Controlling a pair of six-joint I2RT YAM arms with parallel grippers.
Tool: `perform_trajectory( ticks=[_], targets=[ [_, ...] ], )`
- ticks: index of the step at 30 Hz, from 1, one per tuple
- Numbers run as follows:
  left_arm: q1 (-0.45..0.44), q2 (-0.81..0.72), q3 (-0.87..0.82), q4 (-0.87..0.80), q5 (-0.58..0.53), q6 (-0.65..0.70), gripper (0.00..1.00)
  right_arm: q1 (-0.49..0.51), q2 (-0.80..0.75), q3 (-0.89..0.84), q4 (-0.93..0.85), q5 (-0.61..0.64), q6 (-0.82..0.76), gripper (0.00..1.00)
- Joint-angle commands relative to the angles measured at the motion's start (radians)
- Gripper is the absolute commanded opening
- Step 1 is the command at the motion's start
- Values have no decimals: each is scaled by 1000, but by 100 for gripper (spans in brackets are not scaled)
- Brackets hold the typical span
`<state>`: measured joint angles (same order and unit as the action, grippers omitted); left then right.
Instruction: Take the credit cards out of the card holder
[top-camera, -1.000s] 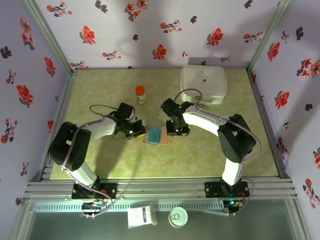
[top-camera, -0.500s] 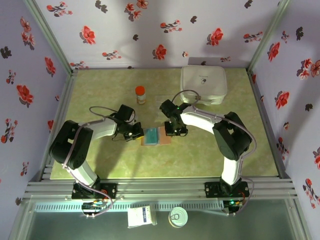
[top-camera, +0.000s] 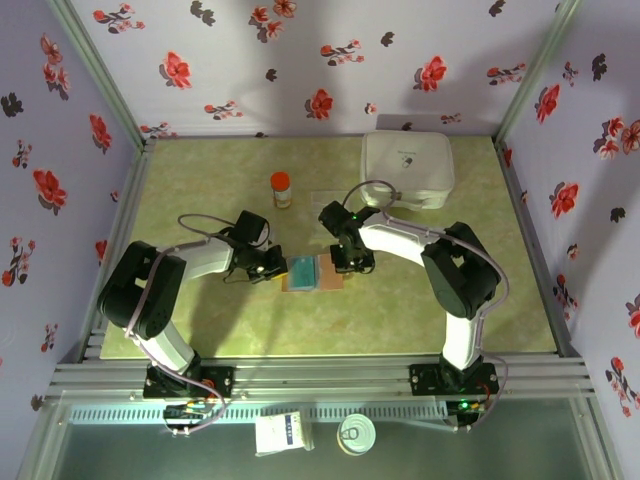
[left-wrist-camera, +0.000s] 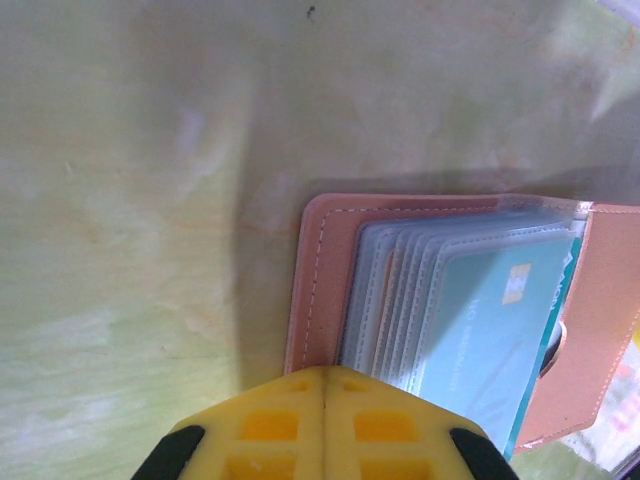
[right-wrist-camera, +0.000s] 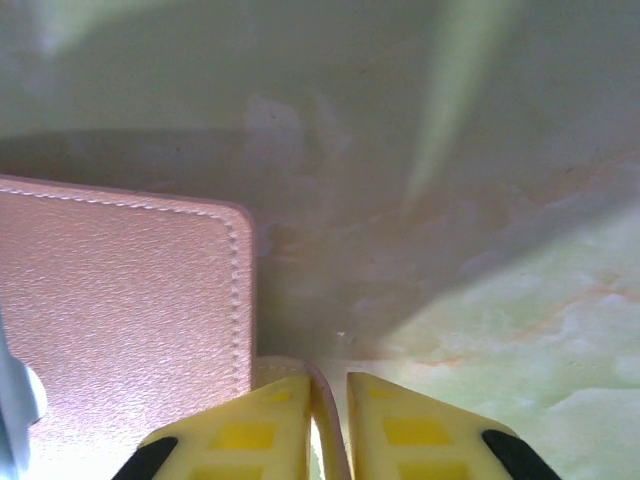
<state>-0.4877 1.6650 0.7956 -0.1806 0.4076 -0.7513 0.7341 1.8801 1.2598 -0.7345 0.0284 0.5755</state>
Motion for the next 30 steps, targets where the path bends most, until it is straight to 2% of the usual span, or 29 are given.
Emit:
perform_trajectory(
  ticks=[1,15,20,30],
  targets=[
    [14,20,-10,-91,-64,29,0,-10,10,-17,-64,79,-13,20],
    [28,28,-2,-112,-72,42,0,-13,11,-53,-103,146,-9,46],
    [28,11,-4,-107,-62,32,0,-13,0,-56,-103,150,-2,48],
    [26,-34,12,-101,-33,2,0,3,-144,38,-199,124,6,48]
  ],
)
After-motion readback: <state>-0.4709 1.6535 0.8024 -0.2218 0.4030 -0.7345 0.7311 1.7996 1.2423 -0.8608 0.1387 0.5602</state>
